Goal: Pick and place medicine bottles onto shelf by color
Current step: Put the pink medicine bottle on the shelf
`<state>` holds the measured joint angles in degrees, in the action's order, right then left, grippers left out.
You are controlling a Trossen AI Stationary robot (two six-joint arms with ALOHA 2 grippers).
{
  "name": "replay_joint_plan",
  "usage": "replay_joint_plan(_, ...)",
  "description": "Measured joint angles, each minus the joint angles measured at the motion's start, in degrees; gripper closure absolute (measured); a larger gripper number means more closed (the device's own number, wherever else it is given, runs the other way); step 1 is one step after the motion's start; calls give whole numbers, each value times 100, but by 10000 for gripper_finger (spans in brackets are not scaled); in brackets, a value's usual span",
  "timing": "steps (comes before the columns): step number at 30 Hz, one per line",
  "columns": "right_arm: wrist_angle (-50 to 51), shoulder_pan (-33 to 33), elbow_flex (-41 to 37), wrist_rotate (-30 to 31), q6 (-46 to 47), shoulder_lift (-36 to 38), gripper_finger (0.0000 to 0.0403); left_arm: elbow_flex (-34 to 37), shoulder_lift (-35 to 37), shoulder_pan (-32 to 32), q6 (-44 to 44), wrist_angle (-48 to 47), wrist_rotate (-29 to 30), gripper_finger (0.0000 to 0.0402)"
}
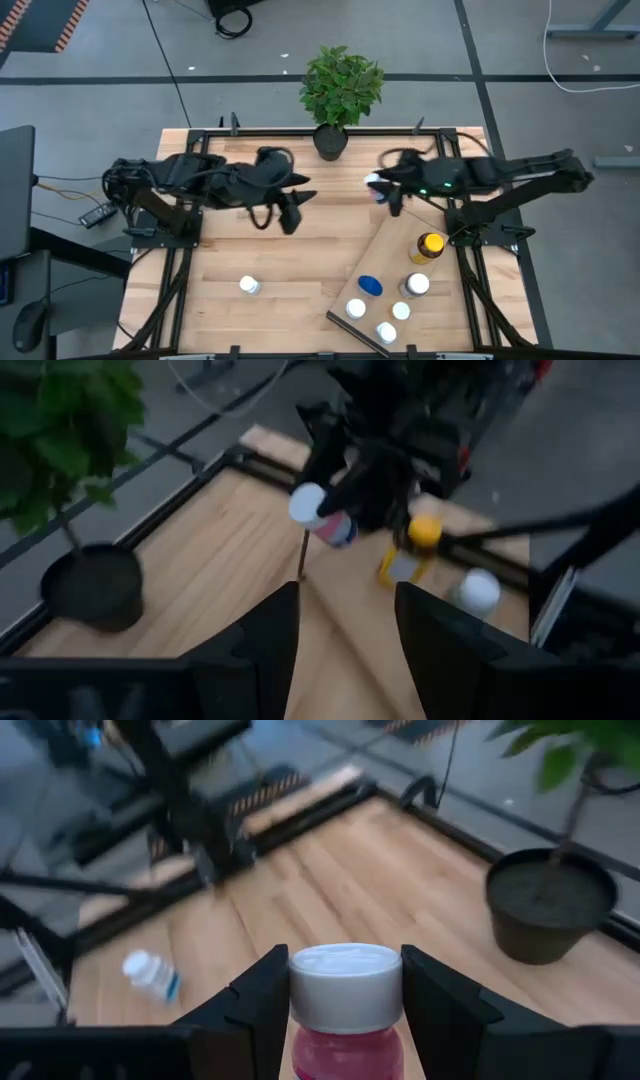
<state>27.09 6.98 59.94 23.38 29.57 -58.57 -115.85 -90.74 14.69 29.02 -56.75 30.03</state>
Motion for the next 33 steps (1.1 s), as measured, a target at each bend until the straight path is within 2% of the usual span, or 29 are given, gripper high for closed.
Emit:
replay_joint_plan(4,-211,416,-502,482,214,651,230,0,-270,-191,-97,767,-6,229)
replay_joint_plan(10,-749,958,-876,700,324,1125,229,0,-812,-453,192,1884,-115,229)
replay_joint_plan(15,-1699,1163,-734,1018,-343,1264,229,2,-1271,-641,773,2474,-793,228)
replay_joint_plan(18,-1968,1155,-530,1161,-874,1339,229,4,-1442,-691,962,2927,-930,224)
replay_joint_plan(24,-1980,1154,-208,1370,-1384,1336,229,2,-1628,-687,785,4044,-874,206)
replay_joint_plan(28,-1994,1154,-207,1542,-1259,1305,229,2,-1736,-679,543,4137,-392,175)
replay_joint_plan(33,-2348,1154,-207,1870,-1195,1151,229,-6,-1833,-689,77,4358,-218,130)
